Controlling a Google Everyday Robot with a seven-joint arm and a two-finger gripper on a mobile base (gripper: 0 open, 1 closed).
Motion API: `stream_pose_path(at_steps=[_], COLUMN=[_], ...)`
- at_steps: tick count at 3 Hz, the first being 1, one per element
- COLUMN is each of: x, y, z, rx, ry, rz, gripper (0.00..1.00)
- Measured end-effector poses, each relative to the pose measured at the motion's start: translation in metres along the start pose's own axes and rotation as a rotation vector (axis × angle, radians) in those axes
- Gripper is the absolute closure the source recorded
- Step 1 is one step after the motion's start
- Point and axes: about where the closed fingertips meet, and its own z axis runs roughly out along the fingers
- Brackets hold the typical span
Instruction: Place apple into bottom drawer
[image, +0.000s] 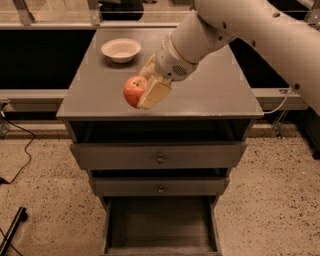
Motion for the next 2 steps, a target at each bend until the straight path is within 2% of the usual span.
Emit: stream_pose_path(at_steps=[1, 2], x=[0.051, 0.110], y=[0.041, 0.072], z=[-0.029, -0.048], rx=[0.024, 0.034], ry=[0.202, 0.359], rz=[0.011, 0.005], gripper=[1.00, 1.00])
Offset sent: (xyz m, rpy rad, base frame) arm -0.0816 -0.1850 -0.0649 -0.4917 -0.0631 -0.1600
